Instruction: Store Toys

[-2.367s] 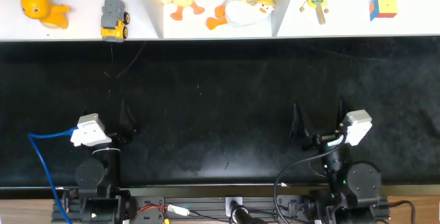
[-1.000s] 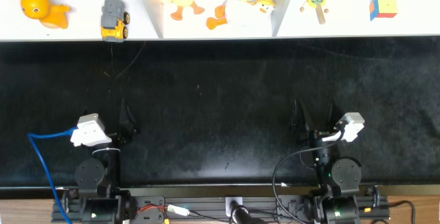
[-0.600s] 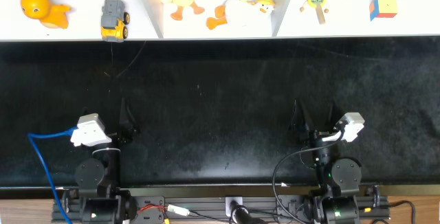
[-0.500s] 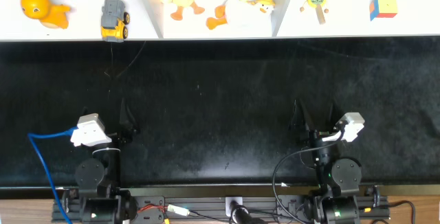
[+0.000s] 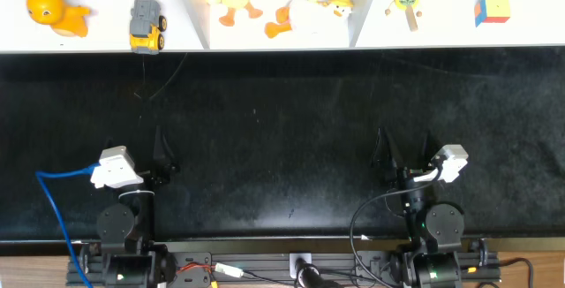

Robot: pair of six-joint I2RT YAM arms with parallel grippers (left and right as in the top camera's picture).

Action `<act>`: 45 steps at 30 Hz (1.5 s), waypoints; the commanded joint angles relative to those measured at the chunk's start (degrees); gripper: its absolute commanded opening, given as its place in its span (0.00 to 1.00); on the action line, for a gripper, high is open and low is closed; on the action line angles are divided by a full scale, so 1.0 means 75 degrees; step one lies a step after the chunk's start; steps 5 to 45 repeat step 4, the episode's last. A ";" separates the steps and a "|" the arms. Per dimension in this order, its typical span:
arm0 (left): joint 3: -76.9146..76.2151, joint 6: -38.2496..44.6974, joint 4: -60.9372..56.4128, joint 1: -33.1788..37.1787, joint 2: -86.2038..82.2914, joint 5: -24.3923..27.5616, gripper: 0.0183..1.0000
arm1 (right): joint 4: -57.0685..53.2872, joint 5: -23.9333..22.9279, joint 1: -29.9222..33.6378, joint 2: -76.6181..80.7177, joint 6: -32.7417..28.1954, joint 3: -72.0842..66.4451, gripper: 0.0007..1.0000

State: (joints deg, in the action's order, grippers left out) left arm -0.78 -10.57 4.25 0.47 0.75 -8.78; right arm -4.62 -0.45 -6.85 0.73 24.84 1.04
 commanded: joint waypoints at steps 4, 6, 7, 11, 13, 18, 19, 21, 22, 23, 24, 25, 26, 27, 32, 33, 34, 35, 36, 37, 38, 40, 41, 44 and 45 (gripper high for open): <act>0.0038 -0.0026 -0.0015 0.0015 -0.0082 0.0073 1.00 | 0.0032 -0.0085 -0.0035 -0.0070 0.0032 -0.0105 1.00; 0.0038 -0.0026 -0.0015 0.0015 -0.0082 0.0073 1.00 | 0.0032 -0.0085 -0.0035 -0.0070 0.0032 -0.0105 1.00; 0.0038 -0.0026 -0.0015 0.0015 -0.0082 0.0073 1.00 | 0.0032 -0.0085 -0.0035 -0.0070 0.0032 -0.0105 1.00; 0.0038 -0.0026 -0.0015 0.0015 -0.0082 0.0073 1.00 | 0.0032 -0.0085 -0.0035 -0.0070 0.0032 -0.0105 1.00; 0.0038 -0.0026 -0.0015 0.0015 -0.0082 0.0073 1.00 | 0.0032 -0.0085 -0.0035 -0.0070 0.0032 -0.0105 1.00; 0.0038 -0.0026 -0.0015 0.0015 -0.0082 0.0073 1.00 | 0.0032 -0.0085 -0.0035 -0.0070 0.0032 -0.0105 1.00; 0.0038 -0.0026 -0.0015 0.0015 -0.0082 0.0073 1.00 | 0.0032 -0.0085 -0.0035 -0.0070 0.0032 -0.0105 1.00; 0.0038 -0.0026 -0.0015 0.0015 -0.0082 0.0073 1.00 | 0.0032 -0.0085 -0.0035 -0.0070 0.0032 -0.0105 1.00; 0.0038 -0.0026 -0.0015 0.0015 -0.0082 0.0073 1.00 | 0.0032 -0.0085 -0.0035 -0.0070 0.0032 -0.0105 1.00; 0.0038 -0.0026 -0.0015 0.0015 -0.0082 0.0073 1.00 | 0.0032 -0.0085 -0.0035 -0.0070 0.0032 -0.0105 1.00; 0.0038 -0.0026 -0.0015 0.0015 -0.0082 0.0073 1.00 | 0.0032 -0.0085 -0.0035 -0.0070 0.0032 -0.0105 1.00; 0.0038 -0.0026 -0.0015 0.0015 -0.0082 0.0073 1.00 | 0.0032 -0.0085 -0.0035 -0.0070 0.0032 -0.0105 1.00; 0.0038 -0.0026 -0.0015 0.0015 -0.0082 0.0073 1.00 | 0.0032 -0.0085 -0.0035 -0.0070 0.0032 -0.0105 1.00; 0.0038 -0.0026 -0.0015 0.0015 -0.0082 0.0073 1.00 | 0.0032 -0.0085 -0.0035 -0.0070 0.0032 -0.0105 1.00; 0.0038 -0.0026 -0.0015 0.0015 -0.0082 0.0073 1.00 | 0.0032 -0.0085 -0.0035 -0.0070 0.0032 -0.0105 1.00; 0.0038 -0.0026 -0.0015 0.0015 -0.0082 0.0073 1.00 | 0.0032 -0.0085 -0.0035 -0.0070 0.0032 -0.0105 1.00; 0.0038 -0.0026 -0.0015 0.0015 -0.0082 0.0073 1.00 | 0.0032 -0.0085 -0.0035 -0.0070 0.0032 -0.0105 1.00; 0.0038 -0.0026 -0.0015 0.0015 -0.0082 0.0073 1.00 | 0.0032 -0.0085 -0.0035 -0.0070 0.0032 -0.0105 1.00; 0.0038 -0.0026 -0.0015 0.0015 -0.0082 0.0073 1.00 | 0.0032 -0.0085 -0.0035 -0.0070 0.0032 -0.0105 1.00; 0.0038 -0.0026 -0.0015 0.0015 -0.0082 0.0073 1.00 | 0.0032 -0.0085 -0.0035 -0.0070 0.0032 -0.0105 1.00; 0.0038 -0.0026 -0.0015 0.0015 -0.0082 0.0073 1.00 | 0.0032 -0.0085 -0.0035 -0.0070 0.0032 -0.0105 1.00; 0.0038 -0.0026 -0.0015 0.0015 -0.0082 0.0073 1.00 | 0.0032 -0.0085 -0.0035 -0.0070 0.0032 -0.0105 1.00; 0.0038 -0.0026 -0.0015 0.0015 -0.0082 0.0073 1.00 | 0.0032 -0.0085 -0.0035 -0.0070 0.0032 -0.0105 1.00; 0.0038 -0.0026 -0.0015 0.0015 -0.0082 0.0073 1.00 | 0.0032 -0.0085 -0.0035 -0.0070 0.0032 -0.0105 1.00; 0.0038 -0.0026 -0.0015 0.0015 -0.0082 0.0073 1.00 | 0.0032 -0.0085 -0.0035 -0.0070 0.0032 -0.0105 1.00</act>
